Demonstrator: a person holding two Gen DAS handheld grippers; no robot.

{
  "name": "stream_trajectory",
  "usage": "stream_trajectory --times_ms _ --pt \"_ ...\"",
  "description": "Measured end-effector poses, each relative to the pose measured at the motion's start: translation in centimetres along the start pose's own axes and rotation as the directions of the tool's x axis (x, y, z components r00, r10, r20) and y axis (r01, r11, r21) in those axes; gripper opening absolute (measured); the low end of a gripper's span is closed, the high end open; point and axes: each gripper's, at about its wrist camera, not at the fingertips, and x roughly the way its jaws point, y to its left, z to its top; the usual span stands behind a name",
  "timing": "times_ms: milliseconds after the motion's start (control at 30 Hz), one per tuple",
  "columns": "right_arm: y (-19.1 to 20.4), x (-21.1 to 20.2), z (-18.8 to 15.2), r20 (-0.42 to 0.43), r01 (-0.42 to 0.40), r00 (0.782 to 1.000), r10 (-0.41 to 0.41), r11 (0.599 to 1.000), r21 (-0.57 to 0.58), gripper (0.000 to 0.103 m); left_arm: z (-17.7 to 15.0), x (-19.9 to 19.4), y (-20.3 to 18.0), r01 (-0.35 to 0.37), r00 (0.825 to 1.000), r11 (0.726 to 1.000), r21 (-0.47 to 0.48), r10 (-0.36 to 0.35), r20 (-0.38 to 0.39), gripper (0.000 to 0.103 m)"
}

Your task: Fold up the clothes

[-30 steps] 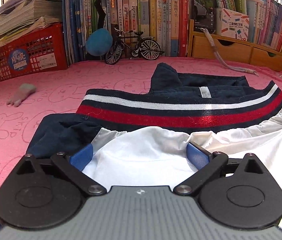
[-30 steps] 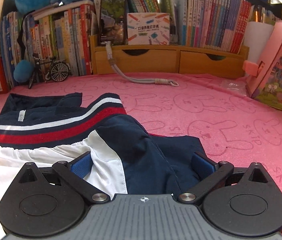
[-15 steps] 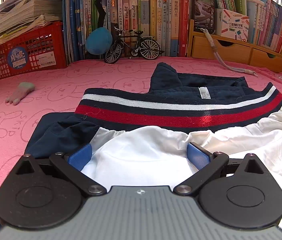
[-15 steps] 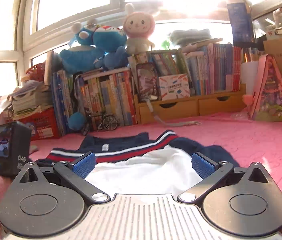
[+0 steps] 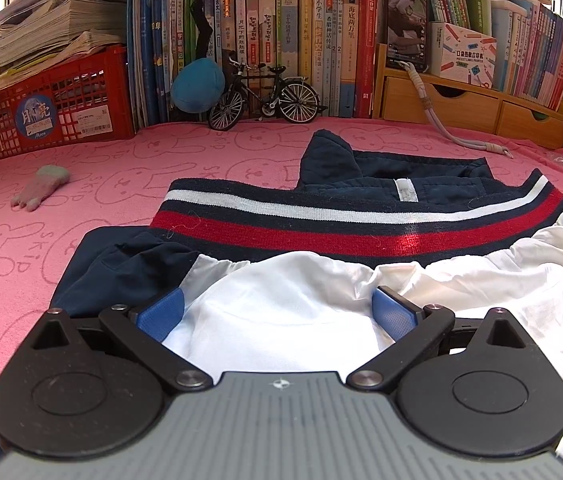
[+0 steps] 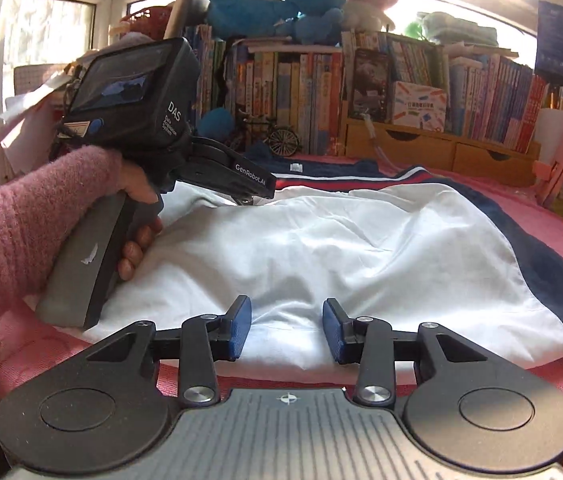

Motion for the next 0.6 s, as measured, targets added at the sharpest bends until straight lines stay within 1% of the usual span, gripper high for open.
stream_trajectory --times_ms 33,67,100,133,233,267,300,333,400,433,500,567,600 --pt "0.1 0.0 -0.1 0.006 0.006 1.000 -0.006 1.000 -0.001 0.040 0.0 -0.9 0.2 0.013 1.000 1.000 -0.010 -0.013 0.015 0.079" --pt "0.0 0.0 -0.2 0.007 0.006 1.000 -0.006 1.000 0.014 0.040 0.0 -1.9 0.3 0.030 0.999 0.999 -0.019 -0.030 0.028 0.066" --pt "-0.1 0.0 -0.2 0.007 0.004 1.000 -0.004 1.000 0.026 0.040 0.1 -2.9 0.4 0.048 0.998 0.998 -0.027 -0.047 0.041 0.059" --pt "-0.2 0.0 -0.2 0.007 0.000 1.000 0.000 0.999 0.033 0.040 0.1 -3.9 0.6 0.065 0.996 0.997 -0.035 -0.063 0.054 0.059" --pt "-0.5 -0.1 -0.2 0.007 -0.009 1.000 0.009 0.999 0.042 0.040 0.4 -7.4 0.2 0.191 0.980 0.982 0.006 -0.191 0.051 0.059" --pt "-0.5 -0.1 -0.2 0.009 -0.012 1.000 0.011 0.999 0.043 0.040 0.3 -8.4 -0.3 0.240 0.970 0.970 0.033 -0.241 0.033 0.059" --pt "-0.6 -0.1 -0.3 0.012 -0.014 1.000 0.014 0.999 0.043 0.040 0.1 -9.2 -0.7 0.297 0.955 0.954 0.048 -0.297 0.003 0.059" --pt "-0.6 -0.1 -0.3 0.015 -0.017 1.000 0.016 0.999 0.043 0.041 -0.1 -9.7 -1.2 0.352 0.936 0.935 0.051 -0.350 -0.042 0.059" --pt "-0.7 -0.1 -0.4 0.019 -0.020 1.000 0.019 0.999 0.044 0.041 -0.8 -10.1 -2.4 0.422 0.898 0.905 0.044 -0.411 -0.160 0.059" --pt "-0.8 -0.1 -0.4 0.021 -0.022 1.000 0.021 0.999 0.046 0.041 -1.3 -10.1 -3.0 0.438 0.882 0.898 0.040 -0.421 -0.212 0.059" --pt "-0.8 -0.1 -0.4 0.026 -0.023 0.999 0.022 0.999 0.046 0.041 -2.2 -9.6 -4.1 0.445 0.861 0.894 0.048 -0.413 -0.296 0.059" --pt "-0.9 -0.1 -0.5 0.032 -0.024 0.999 0.022 0.999 0.045 0.041 -2.9 -8.9 -5.1 0.420 0.868 0.903 0.090 -0.371 -0.330 0.058" --pt "-0.8 0.0 -0.4 0.034 -0.023 0.999 0.021 0.999 0.045 0.041 -3.2 -8.5 -5.5 0.406 0.873 0.907 0.112 -0.349 -0.342 0.055"
